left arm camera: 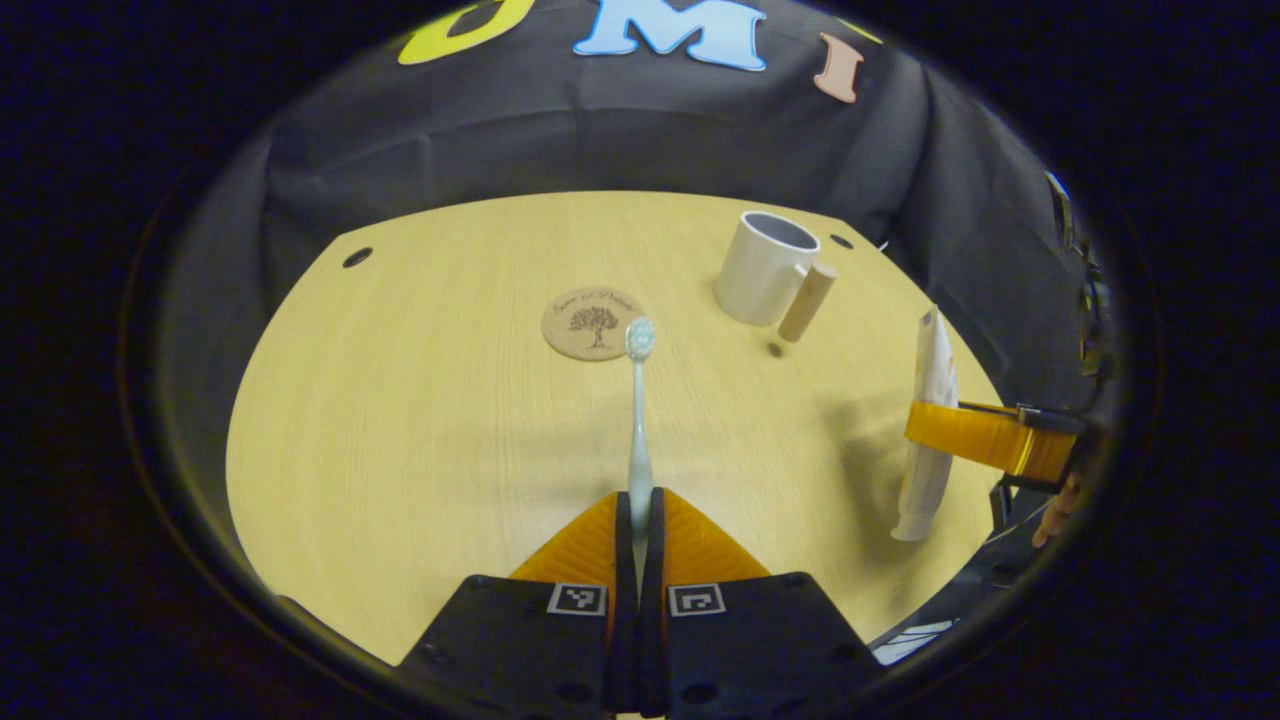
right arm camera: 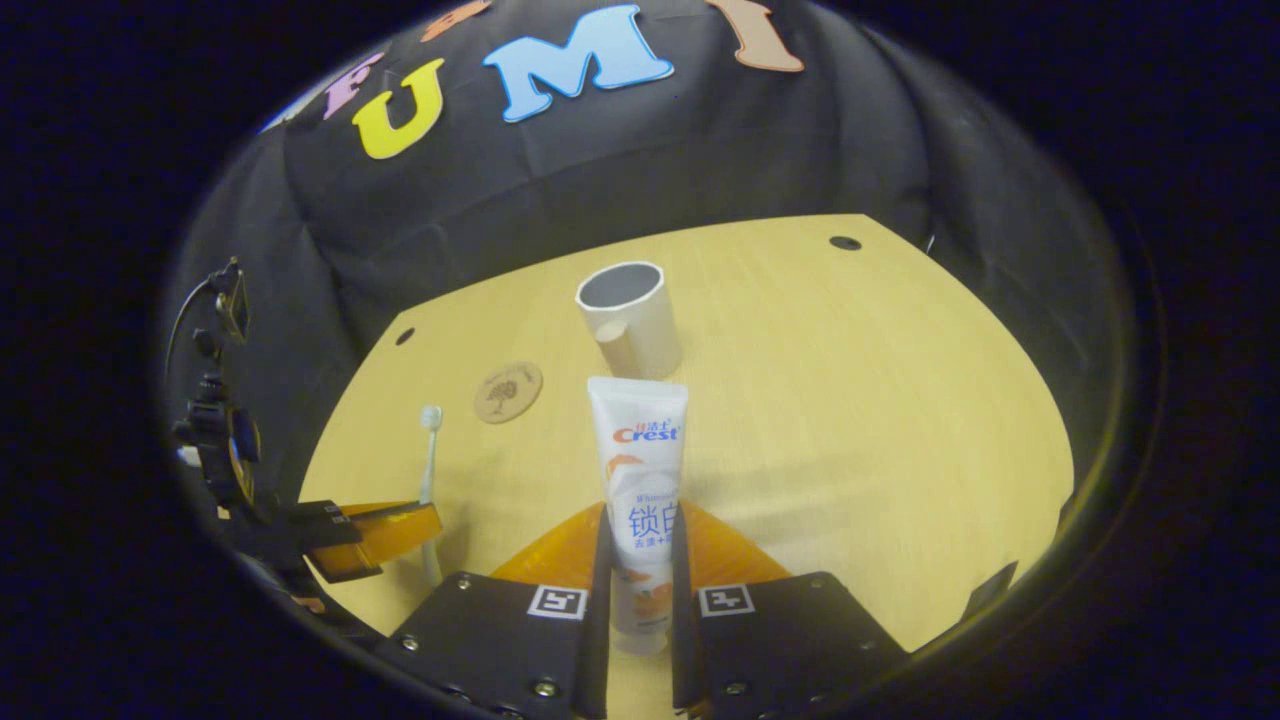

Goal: Put the toothbrush and toothpaste on the desktop into the cup, then pick up the cup and place it on the coaster on the desktop.

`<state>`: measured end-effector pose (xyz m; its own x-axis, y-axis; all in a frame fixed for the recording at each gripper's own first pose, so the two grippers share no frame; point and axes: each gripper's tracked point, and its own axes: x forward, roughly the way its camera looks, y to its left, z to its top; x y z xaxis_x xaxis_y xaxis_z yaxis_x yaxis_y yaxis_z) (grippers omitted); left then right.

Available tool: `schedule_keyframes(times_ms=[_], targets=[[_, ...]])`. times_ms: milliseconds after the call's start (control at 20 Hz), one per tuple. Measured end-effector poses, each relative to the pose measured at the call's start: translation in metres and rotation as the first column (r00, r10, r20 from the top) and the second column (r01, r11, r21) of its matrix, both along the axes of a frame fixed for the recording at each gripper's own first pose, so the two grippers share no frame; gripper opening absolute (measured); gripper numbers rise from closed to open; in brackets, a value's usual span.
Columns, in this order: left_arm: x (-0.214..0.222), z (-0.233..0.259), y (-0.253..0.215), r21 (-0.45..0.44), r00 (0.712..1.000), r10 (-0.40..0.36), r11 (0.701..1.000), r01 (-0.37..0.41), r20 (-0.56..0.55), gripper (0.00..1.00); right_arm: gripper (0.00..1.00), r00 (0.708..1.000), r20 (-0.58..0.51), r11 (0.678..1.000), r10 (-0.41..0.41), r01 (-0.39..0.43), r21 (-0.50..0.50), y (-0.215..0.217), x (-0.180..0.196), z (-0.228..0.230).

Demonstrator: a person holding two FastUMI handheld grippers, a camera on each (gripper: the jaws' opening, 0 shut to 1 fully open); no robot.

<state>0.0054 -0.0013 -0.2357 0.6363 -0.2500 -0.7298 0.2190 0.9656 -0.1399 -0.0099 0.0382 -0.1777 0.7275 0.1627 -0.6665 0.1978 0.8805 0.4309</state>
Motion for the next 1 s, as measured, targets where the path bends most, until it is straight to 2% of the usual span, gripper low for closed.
schedule_keyframes(times_ms=[300, 350, 500, 750, 900, 1000], targets=[[0.001, 0.054, 0.001, -0.047, 0.984, -0.002, 0.999, 0.01, 0.176, 0.08, 0.26, 0.988, 0.147, 0.997, -0.046, 0.053, -0.049, -0.001, 0.008, 0.04], [0.0, 0.066, 0.005, -0.055, 0.978, 0.006, 0.998, 0.006, 0.21, 0.06, 0.26, 0.984, 0.171, 0.997, -0.049, 0.057, -0.047, -0.001, 0.012, 0.047], [0.012, 0.099, 0.008, -0.075, 0.948, 0.025, 0.997, -0.001, 0.319, 0.08, 0.26, 0.967, 0.249, 0.997, -0.061, 0.073, -0.041, -0.003, 0.031, 0.071], [0.04, 0.137, 0.013, -0.125, 0.901, 0.069, 0.992, -0.016, 0.428, 0.08, 0.26, 0.918, 0.382, 0.992, -0.108, 0.126, -0.025, -0.016, 0.076, 0.106], [0.054, 0.146, 0.015, -0.129, 0.882, 0.07, 0.992, -0.01, 0.465, 0.08, 0.25, 0.883, 0.447, 0.987, -0.144, 0.161, 0.001, -0.025, 0.104, 0.122], [0.066, 0.162, 0.016, -0.127, 0.859, 0.069, 0.992, -0.004, 0.508, 0.08, 0.25, 0.855, 0.487, 0.981, -0.177, 0.193, 0.017, -0.034, 0.119, 0.13]])
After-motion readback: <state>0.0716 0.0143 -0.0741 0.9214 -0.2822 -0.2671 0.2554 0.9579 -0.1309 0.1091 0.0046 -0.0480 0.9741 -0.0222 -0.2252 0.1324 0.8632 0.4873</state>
